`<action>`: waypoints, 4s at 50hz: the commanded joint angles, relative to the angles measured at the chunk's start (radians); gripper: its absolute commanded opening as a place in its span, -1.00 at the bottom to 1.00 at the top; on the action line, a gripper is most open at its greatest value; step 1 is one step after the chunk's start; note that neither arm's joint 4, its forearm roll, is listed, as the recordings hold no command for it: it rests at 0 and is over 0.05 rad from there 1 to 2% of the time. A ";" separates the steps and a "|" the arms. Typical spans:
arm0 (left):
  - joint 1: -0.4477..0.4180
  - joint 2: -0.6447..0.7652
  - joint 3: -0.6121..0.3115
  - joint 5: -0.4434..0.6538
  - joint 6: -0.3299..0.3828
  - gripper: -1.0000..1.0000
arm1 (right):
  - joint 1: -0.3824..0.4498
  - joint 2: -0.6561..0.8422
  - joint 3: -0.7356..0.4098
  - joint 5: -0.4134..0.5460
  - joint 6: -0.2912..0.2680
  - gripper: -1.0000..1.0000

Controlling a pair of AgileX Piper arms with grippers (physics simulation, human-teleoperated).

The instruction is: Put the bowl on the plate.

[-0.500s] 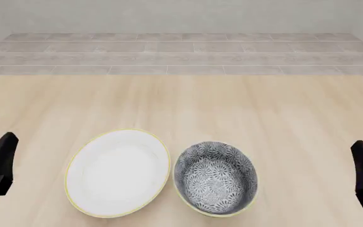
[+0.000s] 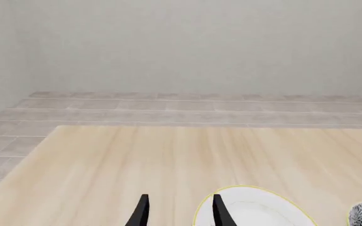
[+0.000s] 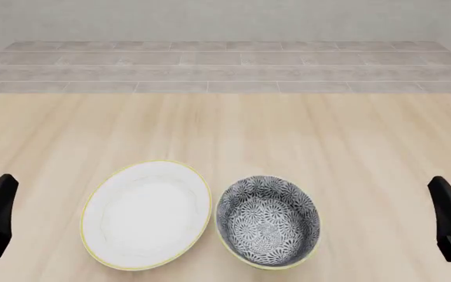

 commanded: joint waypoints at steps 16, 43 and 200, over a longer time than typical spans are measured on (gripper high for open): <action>-0.003 0.015 0.003 -0.023 -0.002 1.00 | 0.083 0.476 -0.275 -0.162 -0.019 1.00; 0.003 0.064 -0.014 -0.063 -0.004 1.00 | 0.221 0.756 -0.527 -0.021 -0.031 1.00; -0.013 0.248 0.003 -0.263 0.002 1.00 | 0.499 1.334 -0.401 -0.203 0.110 1.00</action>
